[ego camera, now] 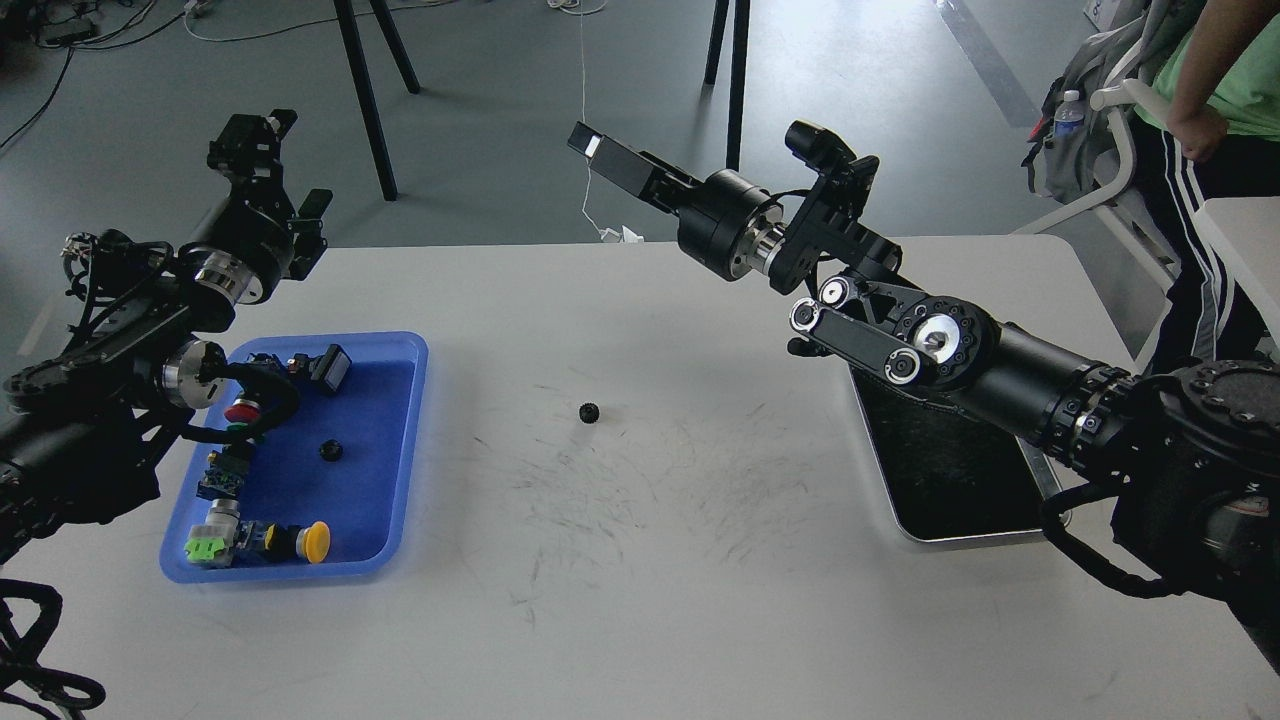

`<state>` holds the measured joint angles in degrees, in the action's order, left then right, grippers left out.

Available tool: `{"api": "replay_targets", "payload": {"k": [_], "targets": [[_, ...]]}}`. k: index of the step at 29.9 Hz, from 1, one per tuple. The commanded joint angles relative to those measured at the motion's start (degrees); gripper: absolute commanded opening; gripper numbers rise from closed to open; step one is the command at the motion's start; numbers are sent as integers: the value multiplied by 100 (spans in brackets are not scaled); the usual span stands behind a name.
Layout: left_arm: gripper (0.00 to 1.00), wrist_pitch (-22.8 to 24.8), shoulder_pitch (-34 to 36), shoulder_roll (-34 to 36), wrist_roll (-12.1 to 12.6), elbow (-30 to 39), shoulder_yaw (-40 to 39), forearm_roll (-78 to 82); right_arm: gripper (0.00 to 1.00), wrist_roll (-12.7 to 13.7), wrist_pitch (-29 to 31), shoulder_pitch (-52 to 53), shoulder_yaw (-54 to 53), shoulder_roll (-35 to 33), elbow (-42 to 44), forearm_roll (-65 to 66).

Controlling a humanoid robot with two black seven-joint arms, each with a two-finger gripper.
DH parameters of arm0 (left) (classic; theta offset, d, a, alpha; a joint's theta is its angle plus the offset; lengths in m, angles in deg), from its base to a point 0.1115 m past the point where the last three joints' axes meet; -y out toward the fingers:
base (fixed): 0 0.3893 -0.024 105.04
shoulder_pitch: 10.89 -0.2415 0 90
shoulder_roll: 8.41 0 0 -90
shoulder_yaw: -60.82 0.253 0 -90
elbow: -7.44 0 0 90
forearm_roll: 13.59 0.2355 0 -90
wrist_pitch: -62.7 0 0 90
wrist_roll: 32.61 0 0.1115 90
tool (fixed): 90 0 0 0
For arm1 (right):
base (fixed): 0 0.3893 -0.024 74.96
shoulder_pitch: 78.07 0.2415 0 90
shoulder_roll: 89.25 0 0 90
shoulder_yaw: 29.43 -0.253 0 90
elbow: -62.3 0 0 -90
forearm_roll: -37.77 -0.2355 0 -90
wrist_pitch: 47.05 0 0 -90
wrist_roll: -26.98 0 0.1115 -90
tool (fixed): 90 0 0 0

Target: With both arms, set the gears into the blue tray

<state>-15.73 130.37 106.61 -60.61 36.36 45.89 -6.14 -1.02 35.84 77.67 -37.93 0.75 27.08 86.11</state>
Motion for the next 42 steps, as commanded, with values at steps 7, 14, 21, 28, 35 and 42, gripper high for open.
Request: {"api": "replay_targets", "payload": {"k": [7, 14, 21, 28, 35, 42], "targets": [[98, -6, 296, 485, 0, 737, 983, 827, 87, 5, 8, 27, -29, -500, 24, -1941], [98, -50, 507, 1038, 0, 1641, 1097, 2207, 87, 31, -45, -157, -38, -825, 129, -2576], [98, -120, 1113, 1189, 0, 2337, 1869, 2736, 88, 31, -45, -351, -529, -1106, 182, -2664], [98, -323, 1552, 1136, 0, 2548, 2810, 2789, 88, 31, -45, -623, -705, -1283, 191, -2655], [97, -524, 2221, 1093, 0, 3014, 3365, 2956, 89, 22, -53, -817, -925, -1397, 191, -2664], [98, -674, 2195, 1039, 0, 3093, 3610, 2946, 89, 22, -36, -887, -969, -1537, 191, -2655]]}}
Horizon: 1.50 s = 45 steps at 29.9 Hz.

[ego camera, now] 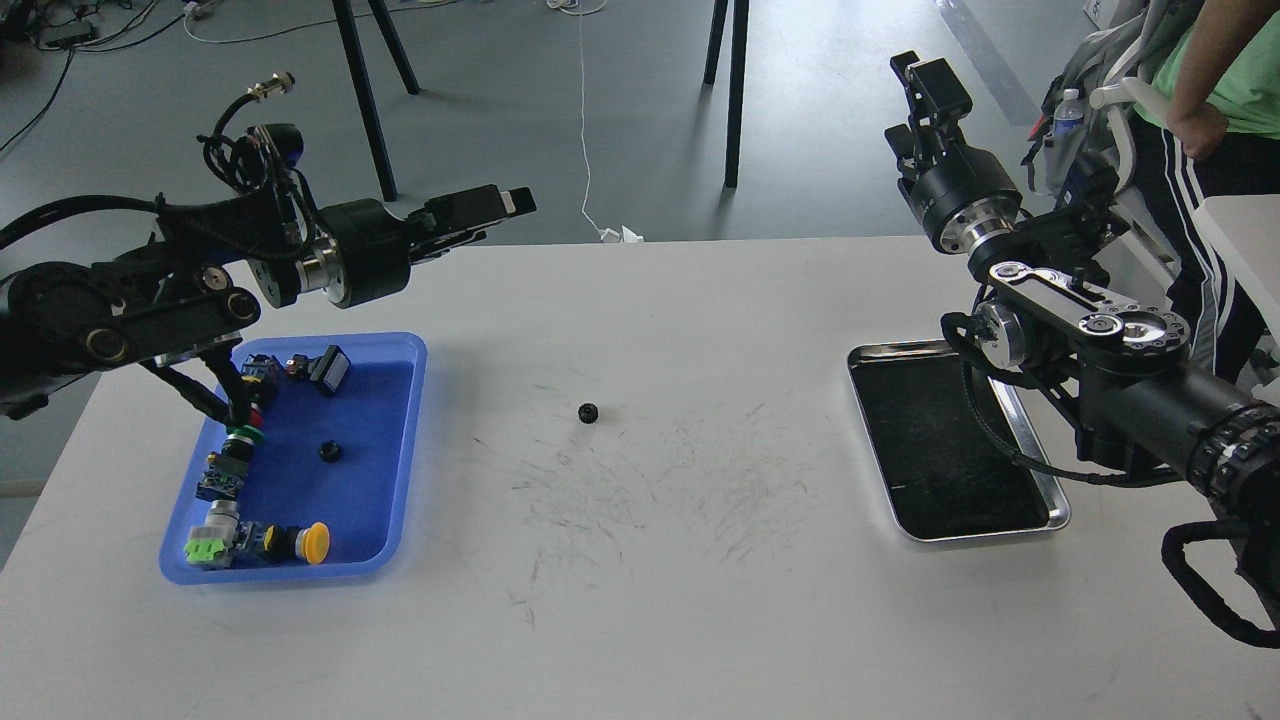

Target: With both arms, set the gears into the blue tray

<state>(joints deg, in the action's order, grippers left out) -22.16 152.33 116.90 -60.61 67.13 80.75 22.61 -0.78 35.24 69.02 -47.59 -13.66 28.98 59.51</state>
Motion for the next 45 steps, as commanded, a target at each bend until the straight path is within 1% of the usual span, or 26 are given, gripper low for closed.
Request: {"api": "replay_targets", "payload": {"k": [1, 6, 9, 13, 17, 20, 23, 25, 28, 30, 33, 35, 38, 43, 45], "targets": [[98, -22, 8, 45, 0, 95, 151, 80, 89, -1, 24, -23, -12, -132, -8, -4], [98, -40, 175, 28, 0, 350, 274, 168, 89, -1, 24, -32, -12, -176, -8, -4], [98, -136, 245, -69, 0, 350, 643, 606, 89, -1, 15, -32, -12, -202, -17, -4], [98, -338, 552, -227, 0, 377, 1099, 1309, 89, -1, 15, -32, -21, -264, -25, -4], [98, -567, 728, -569, 0, 367, 1548, 1908, 90, -1, 33, -101, -188, -308, -17, -4], [98, -628, 1036, -815, 0, 342, 1864, 2119, 91, -1, 24, -295, -355, -308, -17, -4], [98, -812, 1080, -1052, 0, 298, 2067, 2497, 91, -1, 33, -497, -539, -308, -17, -4], [98, -874, 1063, -1412, 0, 228, 2172, 2603, 91, -1, 33, -602, -723, -386, -60, -56], [98, -971, 1063, -1861, 0, -79, 2401, 2638, 92, -10, 42, -769, -900, -492, -78, -241], [96, -1059, 993, -2150, 0, -544, 2690, 2638, 92, -10, 33, -857, -918, -492, -78, -250], [94, -1243, 835, -2476, 0, -932, 3051, 2726, 92, -19, 33, -937, -953, -501, -87, -250], [91, -1270, 668, -2565, 0, -1038, 3078, 2726, 92, -24, 33, -989, -970, -501, -96, -250], [90, -1314, 571, -2731, 0, -1248, 3166, 2744, 92, -24, 42, -990, -970, -492, -96, -250], [87, -1437, 237, -2829, 0, -1530, 3061, 2709, 92, -24, 50, -990, -962, -457, -78, -250], [85, -1490, 210, -2846, 0, -1645, 3052, 2726, 92, -24, 50, -990, -953, -448, -69, -250]]}}
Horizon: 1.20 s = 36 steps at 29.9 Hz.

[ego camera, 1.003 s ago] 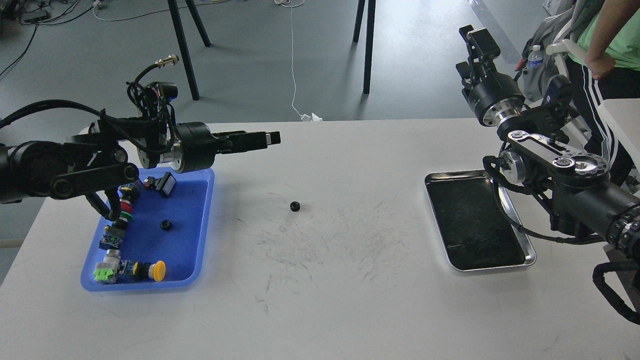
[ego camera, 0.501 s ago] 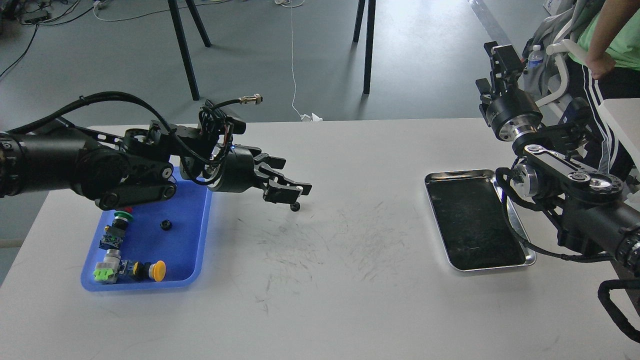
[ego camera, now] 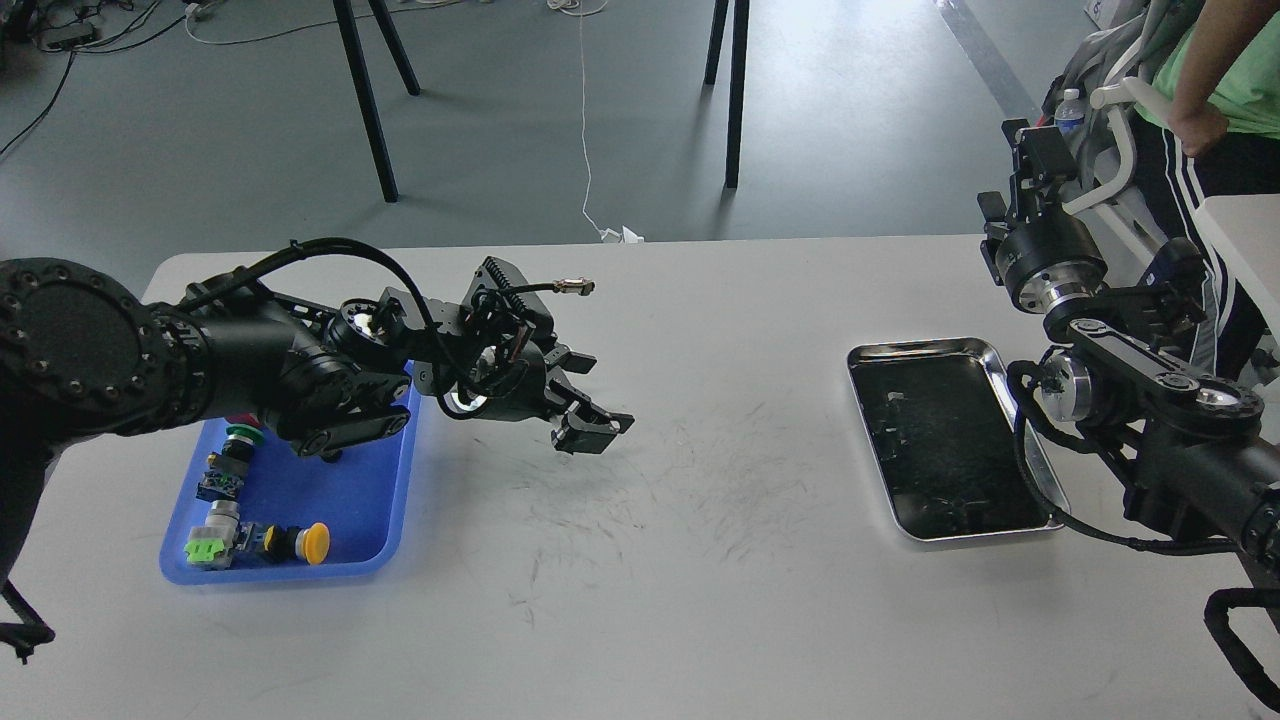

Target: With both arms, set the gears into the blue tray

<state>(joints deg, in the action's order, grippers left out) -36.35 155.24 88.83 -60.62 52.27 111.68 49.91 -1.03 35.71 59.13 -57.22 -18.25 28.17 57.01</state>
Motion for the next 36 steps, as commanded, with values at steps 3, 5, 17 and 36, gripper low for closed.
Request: {"api": "replay_targets", "payload": {"k": [3, 5, 17, 36], "targets": [[82, -185, -116, -57, 1, -176, -33, 5, 92, 1, 3, -9, 10, 10, 12, 9], [80, -351, -151, -57, 1, -194, -15, 14, 92, 1, 3, 0, 10, 10, 12, 9], [76, -897, -318, -31, 1, -220, 37, 14, 92, 1, 21, -9, 28, 2, 20, 9], [96, -256, -388, 260, 1, -202, -719, -443, 92, 1, 21, -18, 54, 19, 56, 18]]}}
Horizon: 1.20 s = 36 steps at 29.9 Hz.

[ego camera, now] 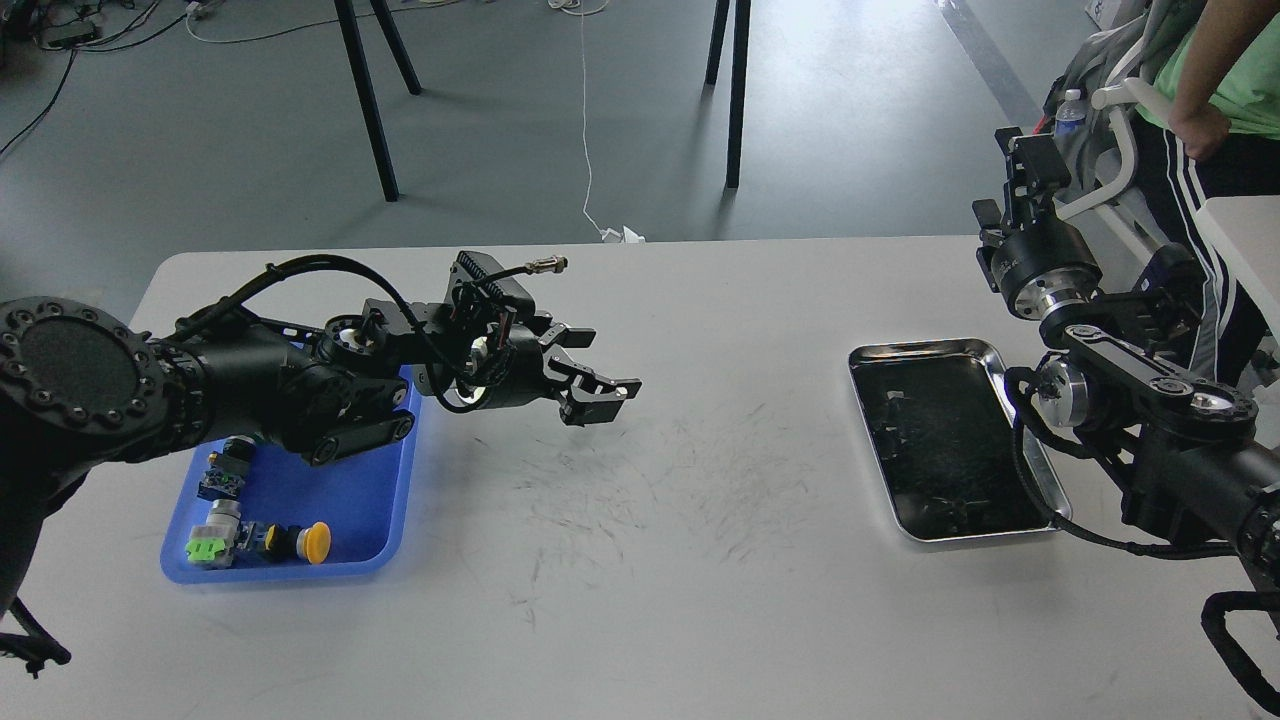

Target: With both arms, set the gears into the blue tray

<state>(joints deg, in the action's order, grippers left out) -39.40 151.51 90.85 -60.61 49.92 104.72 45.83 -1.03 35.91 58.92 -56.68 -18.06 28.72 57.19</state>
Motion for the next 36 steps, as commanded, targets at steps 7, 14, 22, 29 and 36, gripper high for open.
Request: {"api": "replay_targets", "payload": {"k": [7, 14, 22, 29, 36], "targets": [[95, -275, -385, 40, 0, -284, 136, -106, 92, 1, 1, -5, 35, 0, 9, 9], [95, -284, -394, 40, 0, -276, 321, -115, 92, 1, 1, -5, 53, 9, 9, 17], [95, -380, -446, -30, 0, -267, 461, -106, 92, 1, 1, -14, 53, 9, 27, 17], [95, -706, -578, -232, 0, -389, 654, -115, 93, 1, -8, -40, 53, 9, 27, 26], [91, -1074, -710, -241, 0, -495, 698, -115, 93, 1, -8, -58, 53, 9, 27, 35]]}}
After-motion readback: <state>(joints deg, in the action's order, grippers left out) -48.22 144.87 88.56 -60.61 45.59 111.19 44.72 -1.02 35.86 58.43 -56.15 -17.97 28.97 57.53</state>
